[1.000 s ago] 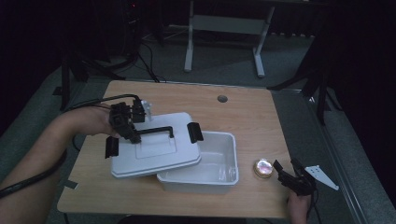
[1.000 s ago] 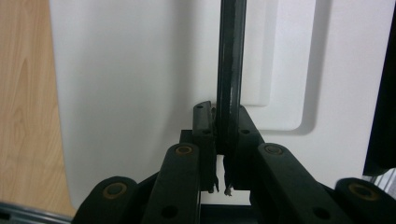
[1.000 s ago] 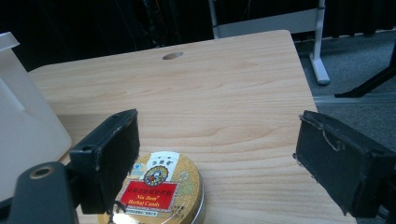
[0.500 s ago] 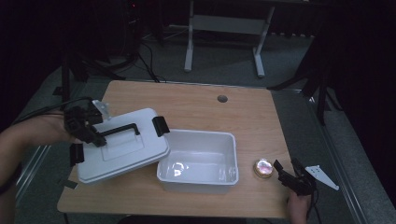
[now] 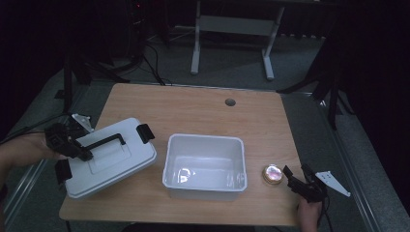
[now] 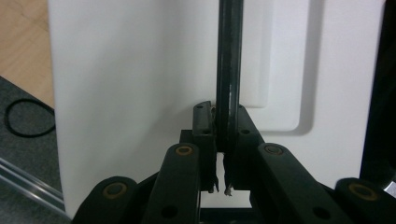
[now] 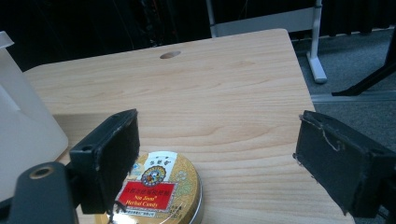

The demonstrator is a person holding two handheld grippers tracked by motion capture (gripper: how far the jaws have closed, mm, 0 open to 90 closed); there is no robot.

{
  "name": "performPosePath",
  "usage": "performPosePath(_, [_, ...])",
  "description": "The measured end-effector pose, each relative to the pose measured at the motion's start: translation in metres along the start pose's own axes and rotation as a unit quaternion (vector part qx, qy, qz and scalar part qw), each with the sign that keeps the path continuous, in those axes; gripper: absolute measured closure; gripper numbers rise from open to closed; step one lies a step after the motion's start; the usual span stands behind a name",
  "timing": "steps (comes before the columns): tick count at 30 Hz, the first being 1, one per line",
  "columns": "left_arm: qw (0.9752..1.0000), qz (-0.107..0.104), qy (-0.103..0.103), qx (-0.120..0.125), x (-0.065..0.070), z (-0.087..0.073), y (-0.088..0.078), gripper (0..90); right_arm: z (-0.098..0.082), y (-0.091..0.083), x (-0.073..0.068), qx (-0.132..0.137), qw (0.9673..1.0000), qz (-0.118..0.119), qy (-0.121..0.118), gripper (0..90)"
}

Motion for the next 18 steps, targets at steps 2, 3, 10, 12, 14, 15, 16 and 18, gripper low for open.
performPosePath(2, [1.0000,0.000,-0.004,0.000,-0.003,-0.002,0.007,83.7,0.000,0.000,0.000,0.000,1.0000,0.000,0.000,13.2])
performPosePath(3, [1.0000,-0.003,-0.007,0.000,-0.005,-0.003,0.013,83.7,0.000,0.000,0.000,0.000,1.0000,0.000,0.000,13.2])
performPosePath(10, [0.9997,-0.008,-0.019,-0.011,-0.012,-0.001,0.046,83.7,0.000,0.000,0.000,0.000,1.0000,0.001,-0.001,13.2])
performPosePath(12, [0.9996,-0.014,-0.021,-0.014,-0.013,0.000,0.056,83.7,0.000,0.000,0.000,0.000,1.0000,0.001,0.000,13.2])
performPosePath(14, [0.9995,-0.016,-0.023,-0.013,-0.015,0.002,0.062,83.7,0.000,0.000,0.000,0.000,1.0000,0.001,-0.001,13.2])
performPosePath(15, [0.9995,-0.015,-0.023,-0.012,-0.015,0.003,0.067,83.8,0.000,0.000,0.000,0.000,1.0000,0.001,-0.001,13.2])
performPosePath(16, [0.9995,-0.015,-0.026,-0.010,-0.016,0.004,0.069,83.7,0.000,0.000,0.000,0.000,1.0000,0.001,-0.001,13.2])
performPosePath(18, [0.9994,-0.018,-0.027,-0.010,-0.017,0.007,0.076,83.7,0.000,0.000,0.000,0.000,1.0000,0.001,-0.001,13.2])
Point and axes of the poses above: each handheld gripper's, and its own axes: y roughly forward along the jaws, z roughly out of its top, x roughly to its right, the point moved 1 cm from there along y, roughly forward along the jaws, and after that the axes turned 9 degrees about -y, right-handed, at the moved point
